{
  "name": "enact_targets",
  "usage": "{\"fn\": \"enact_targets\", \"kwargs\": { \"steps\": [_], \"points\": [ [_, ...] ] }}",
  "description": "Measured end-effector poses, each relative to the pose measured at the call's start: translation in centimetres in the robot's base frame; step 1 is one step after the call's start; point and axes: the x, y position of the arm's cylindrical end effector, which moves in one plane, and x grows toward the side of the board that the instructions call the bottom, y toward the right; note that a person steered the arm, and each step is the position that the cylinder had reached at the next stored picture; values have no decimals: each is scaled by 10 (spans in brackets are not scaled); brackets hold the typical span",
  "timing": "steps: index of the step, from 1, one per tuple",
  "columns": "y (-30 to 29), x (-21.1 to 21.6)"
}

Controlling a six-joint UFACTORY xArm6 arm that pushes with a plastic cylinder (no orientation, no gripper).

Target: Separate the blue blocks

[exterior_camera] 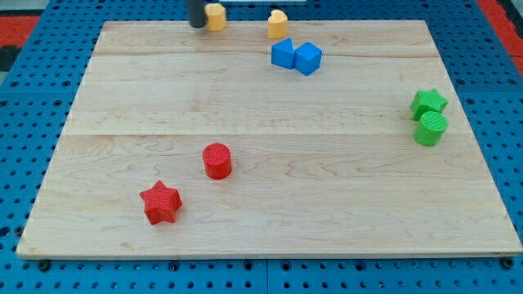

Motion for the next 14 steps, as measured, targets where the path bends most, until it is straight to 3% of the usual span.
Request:
{"fn": "enact_targets", "kwargs": {
  "steps": [1, 2, 3, 4, 7, 9, 11, 12, 14],
  "points": [
    [85, 3],
    [59, 59],
    [80, 129],
    [105, 153],
    [158, 184],
    [258, 175],
    [253, 106],
    [216, 96],
    [67, 77]
  ]
}}
